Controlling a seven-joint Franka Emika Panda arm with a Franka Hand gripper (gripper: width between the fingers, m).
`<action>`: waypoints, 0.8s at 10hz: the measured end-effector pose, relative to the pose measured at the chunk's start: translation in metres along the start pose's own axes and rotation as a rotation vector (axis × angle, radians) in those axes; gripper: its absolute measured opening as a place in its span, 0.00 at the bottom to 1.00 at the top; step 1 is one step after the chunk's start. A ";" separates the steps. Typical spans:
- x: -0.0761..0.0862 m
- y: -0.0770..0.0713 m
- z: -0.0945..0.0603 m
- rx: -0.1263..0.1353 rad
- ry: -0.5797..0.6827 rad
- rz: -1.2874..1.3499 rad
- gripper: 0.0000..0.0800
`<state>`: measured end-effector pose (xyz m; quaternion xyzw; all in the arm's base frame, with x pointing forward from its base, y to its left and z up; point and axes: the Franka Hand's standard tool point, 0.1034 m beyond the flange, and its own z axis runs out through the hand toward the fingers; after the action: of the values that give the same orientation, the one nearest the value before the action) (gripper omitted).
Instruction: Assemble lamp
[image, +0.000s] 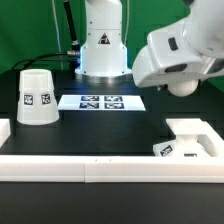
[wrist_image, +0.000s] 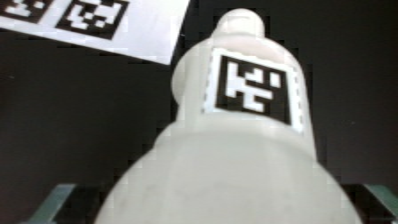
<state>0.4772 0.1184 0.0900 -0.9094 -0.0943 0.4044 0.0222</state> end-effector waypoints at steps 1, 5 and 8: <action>-0.002 0.002 -0.007 0.001 0.023 0.008 0.72; 0.010 0.003 -0.011 -0.008 0.167 0.004 0.72; 0.019 0.011 -0.021 -0.046 0.404 -0.069 0.72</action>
Offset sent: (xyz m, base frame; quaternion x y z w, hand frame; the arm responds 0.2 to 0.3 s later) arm 0.0000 0.0000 0.0000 0.0000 0.1296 0.0000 0.9916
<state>0.5068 0.1115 0.0888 -0.9685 -0.1284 0.2107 0.0337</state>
